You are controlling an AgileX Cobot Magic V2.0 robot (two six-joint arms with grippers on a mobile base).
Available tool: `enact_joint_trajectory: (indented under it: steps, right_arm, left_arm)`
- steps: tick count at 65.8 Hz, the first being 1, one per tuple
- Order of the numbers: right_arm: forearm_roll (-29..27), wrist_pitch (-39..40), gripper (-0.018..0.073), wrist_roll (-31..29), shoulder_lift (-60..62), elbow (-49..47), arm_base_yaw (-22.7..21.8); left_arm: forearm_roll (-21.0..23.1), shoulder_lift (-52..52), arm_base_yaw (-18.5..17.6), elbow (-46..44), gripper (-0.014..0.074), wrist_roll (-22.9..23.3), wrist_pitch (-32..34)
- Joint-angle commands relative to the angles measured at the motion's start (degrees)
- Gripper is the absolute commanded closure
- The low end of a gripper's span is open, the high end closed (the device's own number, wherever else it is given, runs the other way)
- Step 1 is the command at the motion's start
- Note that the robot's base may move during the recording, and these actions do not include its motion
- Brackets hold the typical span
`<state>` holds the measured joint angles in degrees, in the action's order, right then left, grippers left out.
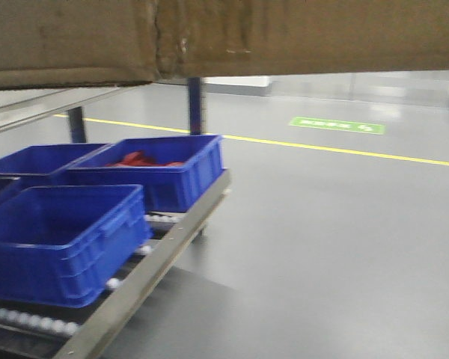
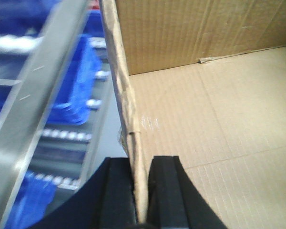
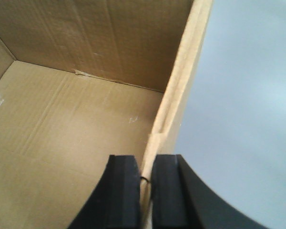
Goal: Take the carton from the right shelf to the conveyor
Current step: 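Hold the carton with both grippers while driving toward the red conveyor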
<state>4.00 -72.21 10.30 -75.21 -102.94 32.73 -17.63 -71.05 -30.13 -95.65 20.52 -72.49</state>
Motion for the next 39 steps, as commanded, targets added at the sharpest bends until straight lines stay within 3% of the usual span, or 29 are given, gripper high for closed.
enact_joint_trajectory:
  steps: [1,39]
  right_arm:
    - [0.2,2.2,0.0631,-1.0,0.5,-0.3,0.1]
    - [0.2,2.2,0.0631,-1.0,0.5,-0.3,0.1]
  left_arm:
    - [0.8,0.5,-0.6,-0.1,0.0610,-0.3,2.5]
    - [0.8,0.5,-0.6,-0.1,0.0610,-0.3,2.5]
